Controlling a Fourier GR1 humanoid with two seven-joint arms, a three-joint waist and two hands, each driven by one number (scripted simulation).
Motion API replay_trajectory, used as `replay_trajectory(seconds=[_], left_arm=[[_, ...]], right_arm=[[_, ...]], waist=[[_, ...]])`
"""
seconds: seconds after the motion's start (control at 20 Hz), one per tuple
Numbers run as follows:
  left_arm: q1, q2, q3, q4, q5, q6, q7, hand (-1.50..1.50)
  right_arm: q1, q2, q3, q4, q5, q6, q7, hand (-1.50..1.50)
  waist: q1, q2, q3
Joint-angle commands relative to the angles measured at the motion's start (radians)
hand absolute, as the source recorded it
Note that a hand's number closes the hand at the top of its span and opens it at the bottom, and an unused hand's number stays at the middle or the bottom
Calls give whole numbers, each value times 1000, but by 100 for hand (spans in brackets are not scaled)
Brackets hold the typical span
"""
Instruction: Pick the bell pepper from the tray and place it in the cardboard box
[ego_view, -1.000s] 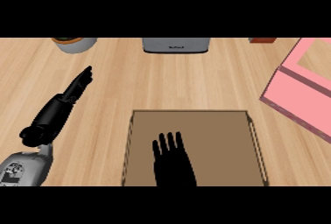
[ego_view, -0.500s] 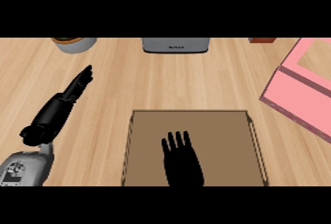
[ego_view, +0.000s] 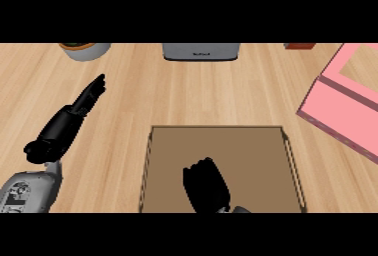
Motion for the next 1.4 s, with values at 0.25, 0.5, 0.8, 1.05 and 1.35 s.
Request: replay_trajectory(seconds=[0.25,0.5,0.8,1.05,1.35], left_arm=[[35,-18,3,-31,-18,-6,10,0],[11,8,25,-28,-3,-23,15,0],[20,-30,5,-12,-41,2,-15,0],[61,-18,12,-27,-47,-7,-22,0],[0,-14,46,-28,-4,-23,11,0]], right_arm=[[22,-40,-3,-84,47,-174,-144,150],[3,-192,-329,-81,-272,-314,-452,150],[36,-350,-431,-197,-290,-362,-624,150],[82,-324,-528,-488,-364,-245,-450,150],[-24,-253,-816,-400,-523,-261,-291,150]], waist=[[-3,-1,0],[-4,8,2],[-7,0,0],[-17,-5,-1],[-5,0,0]])
